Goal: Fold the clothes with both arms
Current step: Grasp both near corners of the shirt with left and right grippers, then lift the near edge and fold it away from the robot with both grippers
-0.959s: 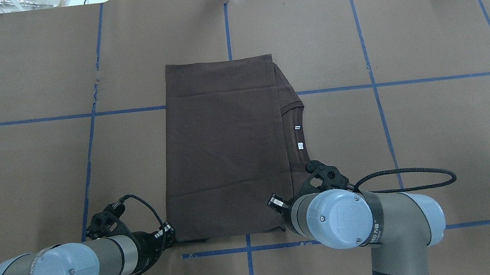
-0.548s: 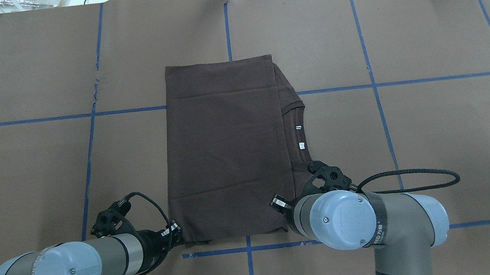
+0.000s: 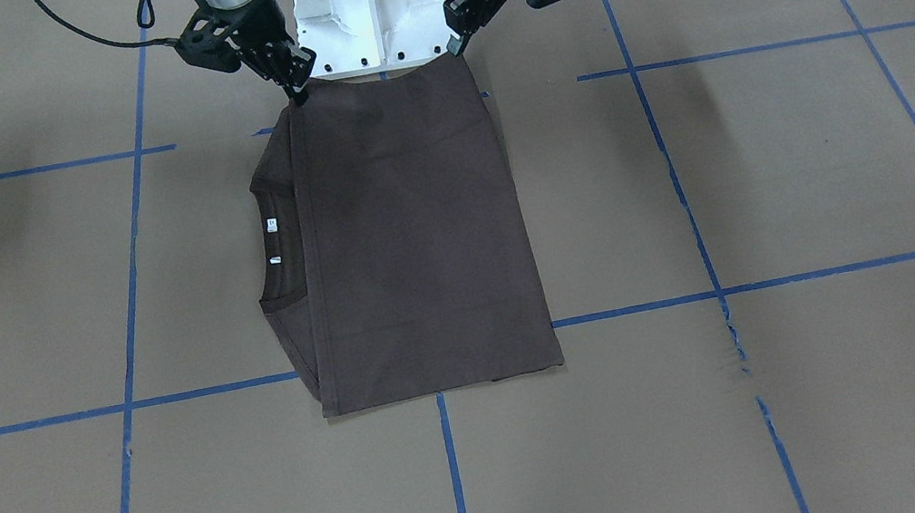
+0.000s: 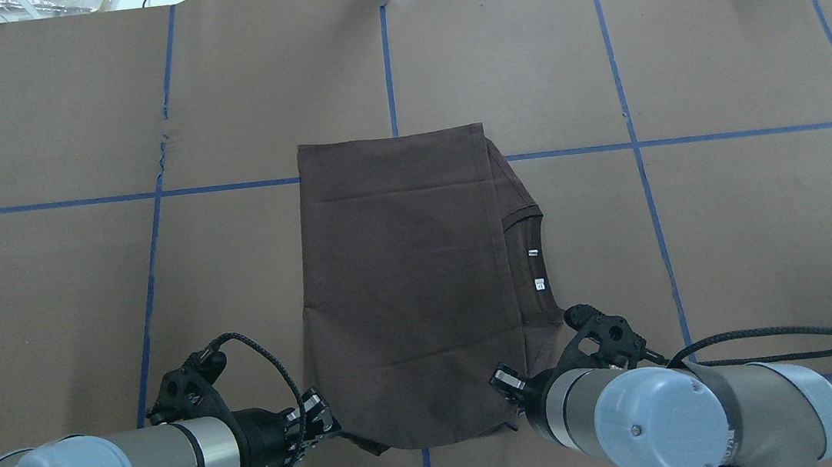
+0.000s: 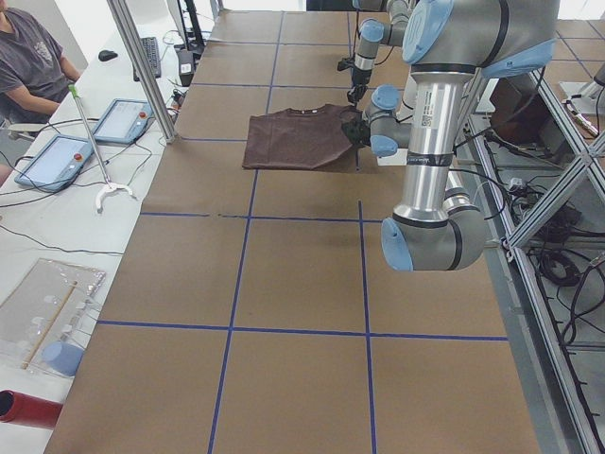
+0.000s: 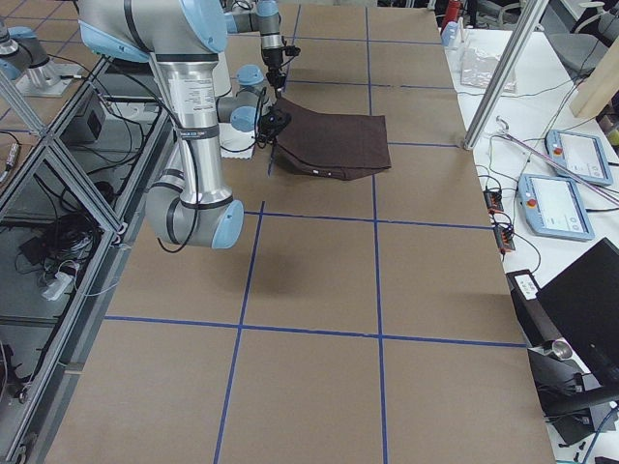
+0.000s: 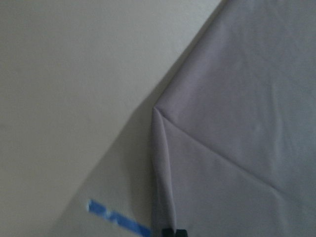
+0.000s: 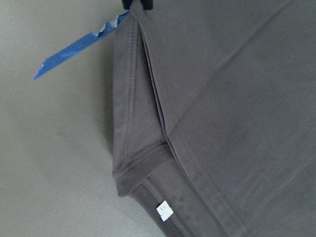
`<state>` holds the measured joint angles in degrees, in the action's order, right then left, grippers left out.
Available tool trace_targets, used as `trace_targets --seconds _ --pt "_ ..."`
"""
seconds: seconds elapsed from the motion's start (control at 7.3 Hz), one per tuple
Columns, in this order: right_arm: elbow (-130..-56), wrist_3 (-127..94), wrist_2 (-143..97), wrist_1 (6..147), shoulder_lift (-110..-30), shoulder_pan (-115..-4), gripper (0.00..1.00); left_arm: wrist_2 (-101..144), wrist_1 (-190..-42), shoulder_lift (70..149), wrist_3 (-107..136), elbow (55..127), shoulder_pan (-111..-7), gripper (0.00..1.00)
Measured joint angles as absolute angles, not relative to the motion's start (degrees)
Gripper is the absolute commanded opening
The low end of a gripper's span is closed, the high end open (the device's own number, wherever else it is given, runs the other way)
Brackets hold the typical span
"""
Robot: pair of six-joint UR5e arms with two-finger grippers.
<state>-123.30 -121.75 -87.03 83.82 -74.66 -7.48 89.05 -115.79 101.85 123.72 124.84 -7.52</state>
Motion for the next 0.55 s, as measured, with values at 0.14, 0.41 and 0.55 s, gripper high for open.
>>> trace_targets --seconds 0.14,0.41,0.55 --pt "-124.4 -121.8 -87.0 83.8 -74.4 -9.4 0.0 89.1 -110.7 104.6 123.6 127.1 -8.8 0.0" --pt "-123.5 -121.5 -89.4 83.4 -72.1 -17.4 0.0 89.3 -103.8 111.0 119.9 125.0 -15.5 0.0" --pt "-120.4 -121.4 -91.5 83.2 -69.2 -21.5 0.0 89.4 -102.9 112.4 117.7 123.2 -18.2 0.0"
